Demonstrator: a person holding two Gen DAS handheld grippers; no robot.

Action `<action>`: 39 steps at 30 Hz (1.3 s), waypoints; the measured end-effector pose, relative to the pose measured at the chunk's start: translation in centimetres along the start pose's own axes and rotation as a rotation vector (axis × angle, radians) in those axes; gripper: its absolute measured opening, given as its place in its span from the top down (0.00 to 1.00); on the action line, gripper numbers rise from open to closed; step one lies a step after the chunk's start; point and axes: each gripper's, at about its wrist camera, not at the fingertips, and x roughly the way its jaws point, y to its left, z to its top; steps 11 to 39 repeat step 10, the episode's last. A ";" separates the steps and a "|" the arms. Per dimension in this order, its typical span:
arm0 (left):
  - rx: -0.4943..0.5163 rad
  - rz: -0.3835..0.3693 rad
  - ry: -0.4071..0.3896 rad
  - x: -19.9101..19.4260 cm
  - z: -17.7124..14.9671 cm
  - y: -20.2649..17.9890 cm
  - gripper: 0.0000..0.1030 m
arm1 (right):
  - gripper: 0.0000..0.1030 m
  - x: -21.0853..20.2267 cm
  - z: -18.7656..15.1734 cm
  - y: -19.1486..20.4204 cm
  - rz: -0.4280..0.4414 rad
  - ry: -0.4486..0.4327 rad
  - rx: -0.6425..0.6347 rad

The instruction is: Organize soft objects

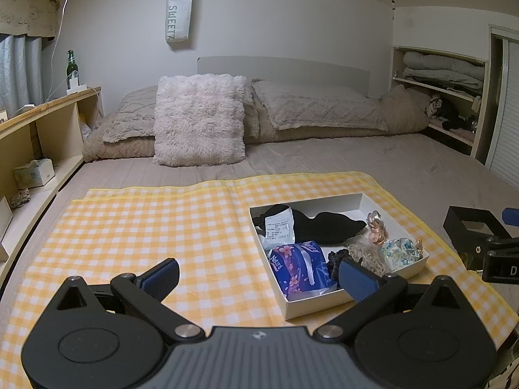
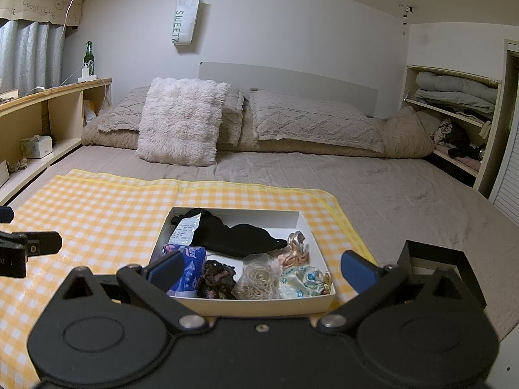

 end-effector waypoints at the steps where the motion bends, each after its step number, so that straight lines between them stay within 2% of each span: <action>1: 0.000 0.000 0.001 0.0 0.0 0.0 0.00 | 0.00 0.0 0.0 0.0 0.000 0.000 0.000; 7: -0.009 0.019 0.020 0.1 -0.1 0.4 0.00 | 0.00 0.0 0.0 0.0 0.001 0.000 0.000; 39: -0.007 0.012 0.019 0.0 0.0 0.6 0.00 | 0.00 0.0 0.0 0.0 0.001 0.000 0.000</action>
